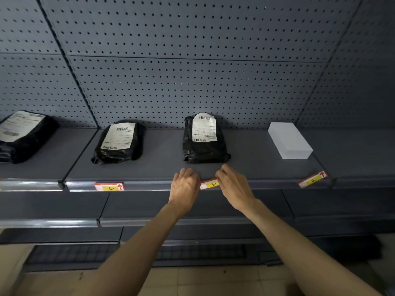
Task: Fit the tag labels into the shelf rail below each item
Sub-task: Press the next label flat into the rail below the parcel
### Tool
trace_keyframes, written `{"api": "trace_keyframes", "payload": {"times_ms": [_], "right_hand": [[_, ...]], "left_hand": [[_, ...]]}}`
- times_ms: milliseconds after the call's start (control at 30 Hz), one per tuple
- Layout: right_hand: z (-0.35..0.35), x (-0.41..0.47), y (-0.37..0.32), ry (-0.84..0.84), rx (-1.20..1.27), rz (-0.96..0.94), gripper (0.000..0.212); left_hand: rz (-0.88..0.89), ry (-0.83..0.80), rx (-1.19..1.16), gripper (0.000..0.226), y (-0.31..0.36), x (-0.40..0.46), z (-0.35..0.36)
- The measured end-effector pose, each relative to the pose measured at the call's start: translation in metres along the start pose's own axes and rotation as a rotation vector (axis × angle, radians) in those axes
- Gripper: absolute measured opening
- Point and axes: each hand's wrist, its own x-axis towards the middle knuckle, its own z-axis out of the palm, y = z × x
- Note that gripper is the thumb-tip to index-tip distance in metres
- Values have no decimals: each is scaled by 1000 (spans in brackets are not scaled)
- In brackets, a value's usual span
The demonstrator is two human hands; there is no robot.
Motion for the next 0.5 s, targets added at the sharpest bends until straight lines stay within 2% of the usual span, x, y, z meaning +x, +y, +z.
{"api": "trace_keyframes", "payload": {"times_ms": [233,367,500], "right_hand": [[8,0,1,-21,6,43,5],[15,-5,-4,-48,-21,60,5],[12,-6,2,-4,9,33,9]], "left_hand": [[98,22,76,12,-4,0,-4],[117,-48,110,15,-6,2,0],[143,-62,105,18,-6,7,-4]]}}
